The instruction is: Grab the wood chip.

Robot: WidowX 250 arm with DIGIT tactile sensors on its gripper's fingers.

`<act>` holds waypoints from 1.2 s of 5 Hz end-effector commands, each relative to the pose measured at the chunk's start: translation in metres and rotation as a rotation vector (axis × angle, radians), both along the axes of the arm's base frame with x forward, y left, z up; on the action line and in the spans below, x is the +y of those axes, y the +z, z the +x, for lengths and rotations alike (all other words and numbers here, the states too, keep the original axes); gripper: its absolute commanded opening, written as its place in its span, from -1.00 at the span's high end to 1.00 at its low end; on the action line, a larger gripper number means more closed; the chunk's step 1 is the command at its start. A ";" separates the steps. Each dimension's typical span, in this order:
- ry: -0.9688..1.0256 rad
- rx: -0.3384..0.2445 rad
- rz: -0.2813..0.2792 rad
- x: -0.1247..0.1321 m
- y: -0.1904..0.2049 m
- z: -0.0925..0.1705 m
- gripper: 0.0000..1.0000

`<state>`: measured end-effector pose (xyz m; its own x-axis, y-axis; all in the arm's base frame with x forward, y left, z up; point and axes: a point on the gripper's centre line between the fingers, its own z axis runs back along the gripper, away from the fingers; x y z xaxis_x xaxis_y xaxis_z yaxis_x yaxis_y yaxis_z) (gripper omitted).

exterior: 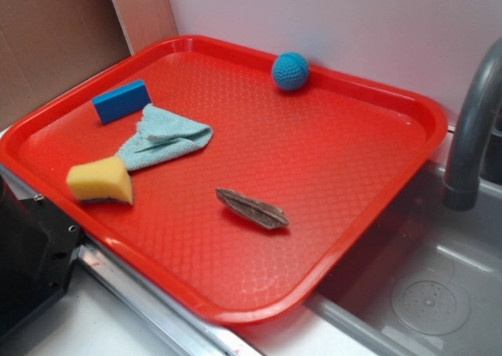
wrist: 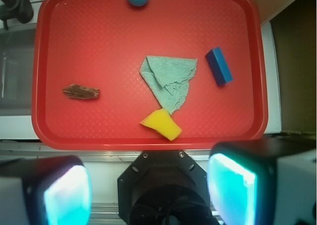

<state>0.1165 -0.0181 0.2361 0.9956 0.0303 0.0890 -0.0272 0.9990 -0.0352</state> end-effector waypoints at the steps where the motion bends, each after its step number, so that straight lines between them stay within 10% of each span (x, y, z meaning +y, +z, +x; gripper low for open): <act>1: 0.000 0.000 0.000 0.000 0.000 0.000 -1.00; 3: -0.311 -0.109 0.080 -0.032 -0.007 0.041 -1.00; 4: -0.556 -0.198 0.055 -0.062 -0.020 0.056 -1.00; 5: -0.793 -0.205 -0.086 -0.082 -0.035 0.059 -1.00; 6: -0.882 -0.166 -0.083 -0.088 -0.049 0.058 -1.00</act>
<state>0.1819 -0.0999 0.1768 0.6537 -0.7186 0.2373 0.7479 0.6613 -0.0578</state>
